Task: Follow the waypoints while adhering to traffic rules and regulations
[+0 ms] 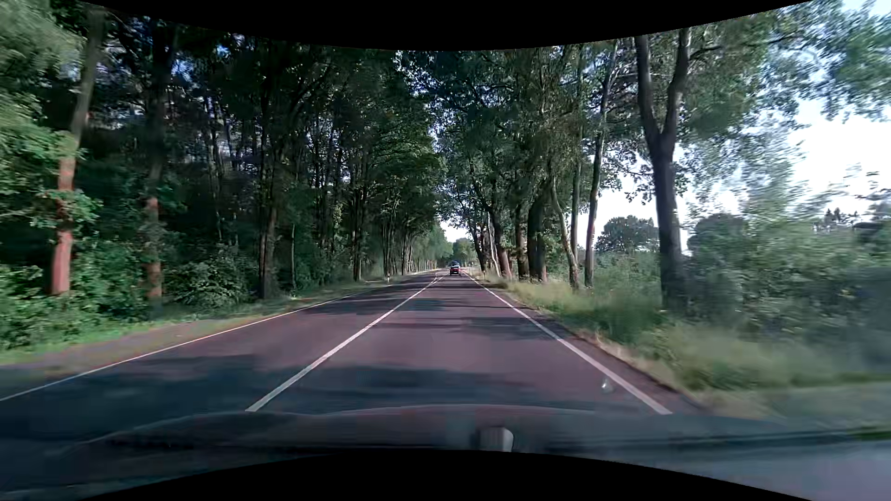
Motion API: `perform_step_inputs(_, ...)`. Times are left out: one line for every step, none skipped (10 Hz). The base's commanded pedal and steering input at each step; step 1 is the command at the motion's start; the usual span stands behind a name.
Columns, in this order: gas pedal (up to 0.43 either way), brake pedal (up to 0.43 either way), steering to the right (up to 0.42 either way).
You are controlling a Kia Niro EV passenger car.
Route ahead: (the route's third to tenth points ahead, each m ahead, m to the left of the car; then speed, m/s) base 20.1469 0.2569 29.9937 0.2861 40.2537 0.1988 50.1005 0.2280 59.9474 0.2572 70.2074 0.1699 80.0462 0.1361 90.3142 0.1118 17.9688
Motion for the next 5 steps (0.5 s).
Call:
perform_step_inputs(0.000, 0.000, -0.002)
perform_step_inputs(0.000, 0.000, -0.001)
perform_step_inputs(0.000, 0.000, -0.002)
perform_step_inputs(0.000, 0.000, -0.002)
perform_step_inputs(0.000, 0.000, -0.002)
